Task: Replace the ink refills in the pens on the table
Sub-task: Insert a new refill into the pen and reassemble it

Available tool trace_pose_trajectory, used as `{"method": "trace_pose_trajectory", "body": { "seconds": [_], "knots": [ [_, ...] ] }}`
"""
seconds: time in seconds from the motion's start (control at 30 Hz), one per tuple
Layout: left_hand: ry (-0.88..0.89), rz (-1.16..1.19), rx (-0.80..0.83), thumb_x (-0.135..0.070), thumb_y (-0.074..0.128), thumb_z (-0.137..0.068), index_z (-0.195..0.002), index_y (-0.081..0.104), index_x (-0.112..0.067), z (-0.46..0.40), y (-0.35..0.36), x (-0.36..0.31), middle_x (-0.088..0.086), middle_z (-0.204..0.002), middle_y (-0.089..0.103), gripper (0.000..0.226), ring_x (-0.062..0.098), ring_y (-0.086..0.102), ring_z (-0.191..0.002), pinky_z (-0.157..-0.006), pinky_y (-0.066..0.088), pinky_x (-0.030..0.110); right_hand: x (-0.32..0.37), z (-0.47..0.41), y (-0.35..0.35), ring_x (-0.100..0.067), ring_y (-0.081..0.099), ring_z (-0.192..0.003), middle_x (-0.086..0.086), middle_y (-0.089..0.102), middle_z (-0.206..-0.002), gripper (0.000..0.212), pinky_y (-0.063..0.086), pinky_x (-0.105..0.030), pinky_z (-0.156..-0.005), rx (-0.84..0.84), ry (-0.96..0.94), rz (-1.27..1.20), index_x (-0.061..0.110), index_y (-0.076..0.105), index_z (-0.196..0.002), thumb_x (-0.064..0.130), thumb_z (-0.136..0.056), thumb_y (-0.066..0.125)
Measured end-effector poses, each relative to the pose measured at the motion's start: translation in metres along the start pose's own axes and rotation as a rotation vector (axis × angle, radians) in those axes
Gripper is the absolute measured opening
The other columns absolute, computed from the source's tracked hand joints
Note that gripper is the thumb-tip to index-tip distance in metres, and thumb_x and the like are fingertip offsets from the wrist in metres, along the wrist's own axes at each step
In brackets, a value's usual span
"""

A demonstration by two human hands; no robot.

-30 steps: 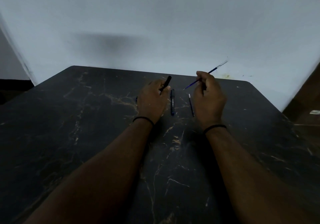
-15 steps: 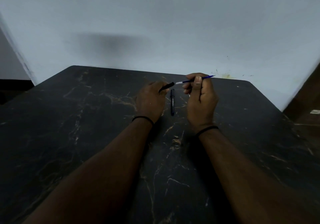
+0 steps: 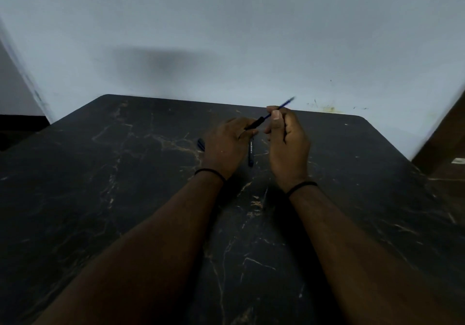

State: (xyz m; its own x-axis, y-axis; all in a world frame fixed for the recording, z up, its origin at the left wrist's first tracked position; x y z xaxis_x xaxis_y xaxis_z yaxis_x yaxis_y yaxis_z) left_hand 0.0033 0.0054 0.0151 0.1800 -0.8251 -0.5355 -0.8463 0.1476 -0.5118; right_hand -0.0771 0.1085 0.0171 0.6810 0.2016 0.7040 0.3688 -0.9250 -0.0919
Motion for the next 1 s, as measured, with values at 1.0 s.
{"method": "trace_pose_trajectory", "body": {
  "seconds": [1.0],
  "knots": [
    [-0.508,-0.603,0.09,-0.056,0.061,-0.082,-0.119,0.051,-0.004,-0.005,-0.027,0.029,0.02,-0.124,0.052,0.064,0.036,0.052,-0.114,-0.093,0.045,0.044,-0.008,0.001,-0.005,0.006,0.058,-0.07,0.016,0.06,-0.078,0.007,0.043,-0.006,-0.061,0.026,0.06,0.135,0.028,0.057,-0.097,0.033,-0.099,0.061]
  ]
}}
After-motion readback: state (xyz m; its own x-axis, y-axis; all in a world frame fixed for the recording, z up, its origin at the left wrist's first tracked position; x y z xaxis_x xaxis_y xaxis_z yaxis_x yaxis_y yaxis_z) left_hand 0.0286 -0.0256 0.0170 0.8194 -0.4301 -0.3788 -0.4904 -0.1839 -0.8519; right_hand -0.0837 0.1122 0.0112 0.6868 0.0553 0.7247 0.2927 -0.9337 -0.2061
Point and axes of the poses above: each hand's wrist, its own z-axis away from the middle knuckle, its own y-axis out of the palm, x = y × z, the point moved 1 cm from there along -z, towards the middle knuckle
